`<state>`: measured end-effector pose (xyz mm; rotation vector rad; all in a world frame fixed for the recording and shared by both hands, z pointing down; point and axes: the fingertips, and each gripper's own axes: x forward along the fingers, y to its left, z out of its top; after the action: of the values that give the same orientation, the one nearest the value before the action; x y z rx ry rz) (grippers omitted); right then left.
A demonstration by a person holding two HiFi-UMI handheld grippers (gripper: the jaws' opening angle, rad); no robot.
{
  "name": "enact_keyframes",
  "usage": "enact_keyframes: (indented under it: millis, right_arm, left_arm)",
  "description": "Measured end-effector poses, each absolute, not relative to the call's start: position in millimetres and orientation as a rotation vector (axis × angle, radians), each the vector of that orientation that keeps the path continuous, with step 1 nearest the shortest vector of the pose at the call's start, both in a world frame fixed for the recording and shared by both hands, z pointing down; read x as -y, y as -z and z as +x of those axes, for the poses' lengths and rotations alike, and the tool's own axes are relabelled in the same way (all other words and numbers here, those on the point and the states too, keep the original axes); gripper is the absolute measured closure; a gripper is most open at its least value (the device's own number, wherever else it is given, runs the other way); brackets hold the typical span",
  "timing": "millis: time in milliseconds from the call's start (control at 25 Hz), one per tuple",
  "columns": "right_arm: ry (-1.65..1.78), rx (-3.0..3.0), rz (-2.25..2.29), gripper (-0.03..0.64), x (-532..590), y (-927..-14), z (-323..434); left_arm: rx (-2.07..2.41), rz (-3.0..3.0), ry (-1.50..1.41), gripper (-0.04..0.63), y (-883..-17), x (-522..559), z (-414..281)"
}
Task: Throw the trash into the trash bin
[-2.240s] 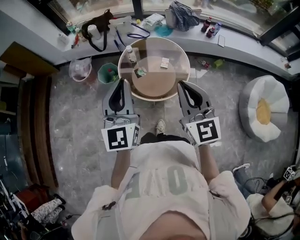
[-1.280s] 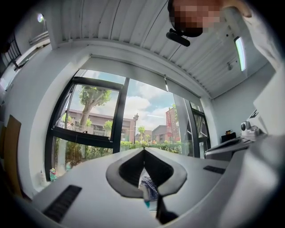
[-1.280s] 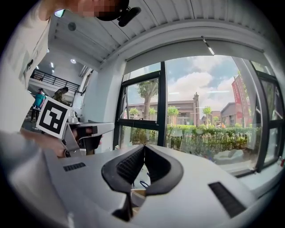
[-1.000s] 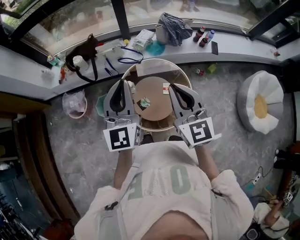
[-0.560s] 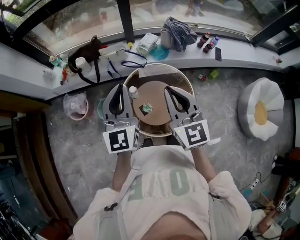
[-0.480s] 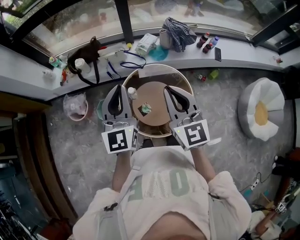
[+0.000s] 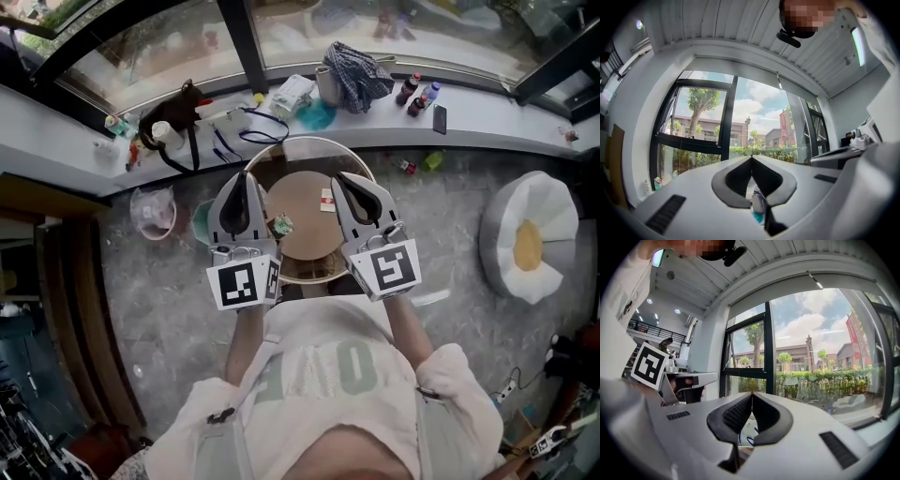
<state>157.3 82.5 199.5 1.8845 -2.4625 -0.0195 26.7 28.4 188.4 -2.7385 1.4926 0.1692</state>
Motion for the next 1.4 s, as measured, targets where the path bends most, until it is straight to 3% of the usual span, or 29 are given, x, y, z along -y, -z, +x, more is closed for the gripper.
enact_keyframes:
  millis: [320, 680, 1160, 1240, 1320, 1400]
  right_arm:
    - [-0.080, 2.485, 1.810, 0.603, -77, -220, 179]
    - [-0.073, 2.539, 1.849, 0.603, -28, -221, 105]
    - [-0.099, 2.544, 1.752, 0.601, 6, -243, 79]
    - [-0.140, 2.545, 1.746, 0.603, 10, -253, 78]
    - [-0.189, 2.546, 1.736, 0.601, 14, -264, 75]
    - [-0.218, 2.544, 1.721, 0.603, 18, -274, 73]
  left_arm:
    - [-1.566, -2.699, -0.170, 0.584, -187, -19, 32]
    - [-1.561, -2.666, -0.143, 0.584, -195, 20, -20]
    - [-1.630, -2.724, -0.034, 0.583, -236, 45, -43]
    - [-1.618, -2.772, -0.005, 0.548, -248, 46, -43]
    - [-1.608, -2.837, 0.059, 0.462, -268, 46, -44]
    - [-1.625, -2.872, 0.113, 0.456, -283, 46, -46]
